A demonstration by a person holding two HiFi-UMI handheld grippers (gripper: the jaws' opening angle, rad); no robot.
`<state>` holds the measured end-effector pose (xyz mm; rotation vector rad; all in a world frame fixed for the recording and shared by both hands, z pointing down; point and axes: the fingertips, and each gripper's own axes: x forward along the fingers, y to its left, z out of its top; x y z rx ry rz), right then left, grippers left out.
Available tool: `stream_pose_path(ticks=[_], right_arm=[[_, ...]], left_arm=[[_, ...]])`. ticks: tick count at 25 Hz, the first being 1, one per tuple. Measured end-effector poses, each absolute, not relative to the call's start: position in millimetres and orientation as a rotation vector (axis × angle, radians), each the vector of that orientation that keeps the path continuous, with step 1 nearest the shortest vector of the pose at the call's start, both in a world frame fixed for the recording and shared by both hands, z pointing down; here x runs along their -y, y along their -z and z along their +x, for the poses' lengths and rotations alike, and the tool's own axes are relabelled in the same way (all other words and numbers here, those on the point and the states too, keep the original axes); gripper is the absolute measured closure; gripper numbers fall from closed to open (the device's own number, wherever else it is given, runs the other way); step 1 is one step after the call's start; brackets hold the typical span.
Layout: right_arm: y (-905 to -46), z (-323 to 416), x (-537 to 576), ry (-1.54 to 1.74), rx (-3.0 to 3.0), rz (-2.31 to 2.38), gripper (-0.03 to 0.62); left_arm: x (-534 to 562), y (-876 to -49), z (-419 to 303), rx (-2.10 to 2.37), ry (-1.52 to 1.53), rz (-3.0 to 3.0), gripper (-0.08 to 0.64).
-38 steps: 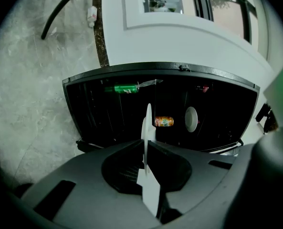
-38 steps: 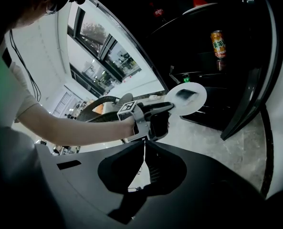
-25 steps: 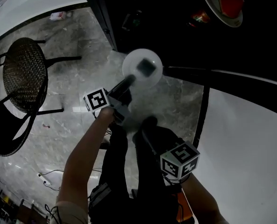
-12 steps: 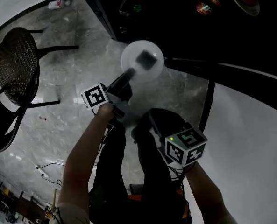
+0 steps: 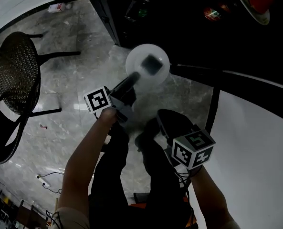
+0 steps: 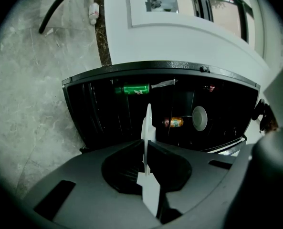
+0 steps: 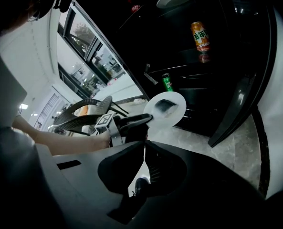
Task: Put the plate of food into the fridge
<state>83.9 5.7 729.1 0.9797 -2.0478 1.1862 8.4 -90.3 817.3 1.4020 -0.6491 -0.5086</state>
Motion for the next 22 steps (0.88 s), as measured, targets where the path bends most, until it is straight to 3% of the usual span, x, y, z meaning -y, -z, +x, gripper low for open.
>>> stream_pose_path(ticks=[22], right_arm=[[-786.3,73.4,9.6,-1.195,2.035,0.976,0.568]], left_arm=[[121.3,-867.9,23.9,0.654,0.505,1.416,0.54]])
